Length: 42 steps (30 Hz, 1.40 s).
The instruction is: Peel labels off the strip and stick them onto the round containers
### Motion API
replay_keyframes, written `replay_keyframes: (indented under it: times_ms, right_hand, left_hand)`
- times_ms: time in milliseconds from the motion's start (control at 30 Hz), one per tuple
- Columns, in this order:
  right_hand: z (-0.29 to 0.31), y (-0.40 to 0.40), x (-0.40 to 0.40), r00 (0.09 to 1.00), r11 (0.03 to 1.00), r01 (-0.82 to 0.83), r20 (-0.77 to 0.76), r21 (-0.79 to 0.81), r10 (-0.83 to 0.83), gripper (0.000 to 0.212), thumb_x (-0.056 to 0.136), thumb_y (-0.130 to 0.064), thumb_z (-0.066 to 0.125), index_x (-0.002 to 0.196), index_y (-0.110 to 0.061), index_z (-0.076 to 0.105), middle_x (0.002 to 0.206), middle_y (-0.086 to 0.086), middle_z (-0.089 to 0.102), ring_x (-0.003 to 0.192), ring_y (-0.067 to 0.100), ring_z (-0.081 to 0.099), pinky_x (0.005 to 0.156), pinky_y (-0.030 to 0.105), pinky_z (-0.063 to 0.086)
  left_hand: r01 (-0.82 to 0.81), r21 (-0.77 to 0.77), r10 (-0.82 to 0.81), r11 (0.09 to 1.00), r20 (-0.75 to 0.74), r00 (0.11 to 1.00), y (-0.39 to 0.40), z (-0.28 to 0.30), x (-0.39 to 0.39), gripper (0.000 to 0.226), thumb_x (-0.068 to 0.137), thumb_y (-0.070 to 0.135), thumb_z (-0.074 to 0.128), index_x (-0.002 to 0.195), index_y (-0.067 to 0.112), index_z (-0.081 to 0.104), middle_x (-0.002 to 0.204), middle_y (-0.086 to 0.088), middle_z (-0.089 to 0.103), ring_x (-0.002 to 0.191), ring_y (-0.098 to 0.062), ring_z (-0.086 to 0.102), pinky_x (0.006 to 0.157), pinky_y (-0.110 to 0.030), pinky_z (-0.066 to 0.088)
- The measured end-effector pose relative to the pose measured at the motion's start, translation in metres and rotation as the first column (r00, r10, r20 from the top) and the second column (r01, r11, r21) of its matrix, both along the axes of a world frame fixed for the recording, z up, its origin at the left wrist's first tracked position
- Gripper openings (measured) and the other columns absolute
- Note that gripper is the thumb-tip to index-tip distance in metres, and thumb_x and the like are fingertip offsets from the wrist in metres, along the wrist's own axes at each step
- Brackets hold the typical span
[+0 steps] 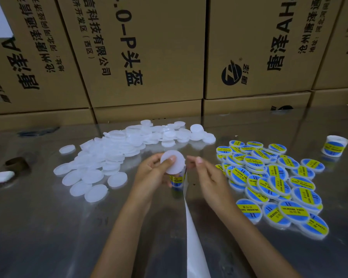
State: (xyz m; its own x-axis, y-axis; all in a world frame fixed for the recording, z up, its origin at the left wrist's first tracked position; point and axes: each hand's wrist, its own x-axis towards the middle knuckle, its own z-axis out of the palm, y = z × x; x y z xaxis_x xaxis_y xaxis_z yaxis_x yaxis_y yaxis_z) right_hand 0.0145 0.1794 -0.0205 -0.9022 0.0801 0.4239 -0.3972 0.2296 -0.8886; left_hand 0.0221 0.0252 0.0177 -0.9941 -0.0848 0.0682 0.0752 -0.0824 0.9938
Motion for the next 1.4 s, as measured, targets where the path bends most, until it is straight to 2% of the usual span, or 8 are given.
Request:
replay_keyframes:
  times_ms: [300, 400, 500, 600, 933, 1100, 1300, 1400]
  right_hand:
    - [-0.020, -0.005, -0.025, 0.940, 0.976, -0.212, 0.285, 0.048, 0.190, 0.057, 0.100, 0.006, 0.035, 0.153, -0.014, 0.030, 0.148, 0.002, 0.046, 0.137, 0.009, 0.041, 0.101, 0.004, 0.031]
    - [-0.022, -0.005, -0.027, 0.962, 0.988, -0.140, 0.246, 0.065, 0.120, 0.049, 0.097, 0.007, 0.041, 0.145, -0.008, 0.043, 0.137, 0.005, 0.057, 0.125, 0.010, 0.054, 0.108, 0.021, 0.039]
    - [-0.021, -0.005, -0.023, 0.972, 0.994, -0.105, 0.215, 0.033, 0.096, 0.035, 0.092, 0.008, 0.055, 0.125, -0.001, 0.058, 0.099, -0.001, 0.067, 0.084, -0.010, 0.061, 0.080, 0.007, 0.047]
    - [-0.020, -0.006, -0.022, 0.973, 0.997, -0.082, 0.215, -0.013, 0.082, 0.024, 0.086, 0.009, 0.065, 0.108, 0.000, 0.064, 0.082, -0.002, 0.066, 0.065, -0.011, 0.060, 0.069, 0.007, 0.047]
    - [-0.019, -0.006, -0.017, 0.967, 0.998, 0.041, 0.252, -0.038, -0.030, 0.025, 0.076, -0.001, 0.080, 0.081, -0.014, 0.059, 0.072, 0.000, 0.057, 0.060, 0.002, 0.050, 0.059, 0.011, 0.044]
    - [-0.023, -0.003, -0.017, 0.955, 0.992, 0.109, 0.272, 0.059, -0.121, 0.029, 0.075, -0.016, 0.084, 0.070, -0.017, 0.055, 0.066, -0.001, 0.059, 0.060, 0.011, 0.054, 0.065, 0.031, 0.049]
    - [-0.020, 0.000, -0.011, 0.969, 0.992, 0.002, 0.243, 0.125, -0.033, 0.034, 0.077, -0.011, 0.079, 0.061, -0.020, 0.051, 0.060, -0.003, 0.058, 0.061, 0.015, 0.054, 0.068, 0.040, 0.051]
    - [-0.012, 0.005, -0.006, 0.958, 0.980, -0.141, 0.268, 0.143, 0.098, 0.033, 0.074, -0.004, 0.079, 0.060, -0.019, 0.053, 0.077, 0.010, 0.069, 0.081, 0.025, 0.067, 0.081, 0.041, 0.053]
  left_hand:
    - [-0.049, 0.037, 0.040, 0.998, 0.222, 0.974, -0.004, -0.012, -0.009, 0.011, 0.098, 0.015, 0.060, 0.104, 0.008, 0.066, 0.106, -0.019, 0.072, 0.081, -0.026, 0.075, 0.067, -0.032, 0.063]
    - [-0.061, 0.026, 0.054, 0.998, 0.222, 0.974, -0.001, -0.018, -0.014, 0.013, 0.098, 0.016, 0.060, 0.106, 0.008, 0.067, 0.109, -0.017, 0.072, 0.095, -0.028, 0.073, 0.075, -0.034, 0.063]
    - [-0.070, 0.064, 0.052, 0.995, 0.242, 0.969, 0.001, -0.022, -0.016, 0.014, 0.097, 0.015, 0.060, 0.107, 0.007, 0.068, 0.109, -0.019, 0.072, 0.102, -0.033, 0.071, 0.088, -0.043, 0.060]
    - [-0.050, 0.050, 0.036, 0.997, 0.234, 0.972, 0.001, -0.024, -0.015, 0.014, 0.098, 0.015, 0.059, 0.108, 0.008, 0.067, 0.108, -0.016, 0.073, 0.104, -0.032, 0.071, 0.080, -0.036, 0.061]
    - [0.008, 0.047, -0.018, 0.999, 0.218, 0.976, -0.002, -0.022, -0.015, 0.015, 0.098, 0.016, 0.059, 0.109, 0.010, 0.067, 0.103, -0.015, 0.075, 0.090, -0.033, 0.075, 0.073, -0.038, 0.062]
    - [0.026, 0.042, -0.034, 0.999, 0.203, 0.979, -0.001, -0.020, -0.013, 0.016, 0.099, 0.016, 0.058, 0.111, 0.010, 0.067, 0.103, -0.015, 0.076, 0.087, -0.031, 0.076, 0.068, -0.036, 0.062]
    - [0.026, 0.017, -0.028, 1.000, 0.192, 0.981, 0.000, -0.019, -0.012, 0.017, 0.099, 0.017, 0.058, 0.111, 0.011, 0.069, 0.105, -0.014, 0.075, 0.084, -0.022, 0.075, 0.067, -0.032, 0.060]
    - [0.017, 0.009, -0.019, 1.000, 0.194, 0.981, -0.001, -0.019, -0.011, 0.018, 0.099, 0.018, 0.058, 0.112, 0.011, 0.068, 0.107, -0.014, 0.074, 0.087, -0.023, 0.074, 0.073, -0.034, 0.060]
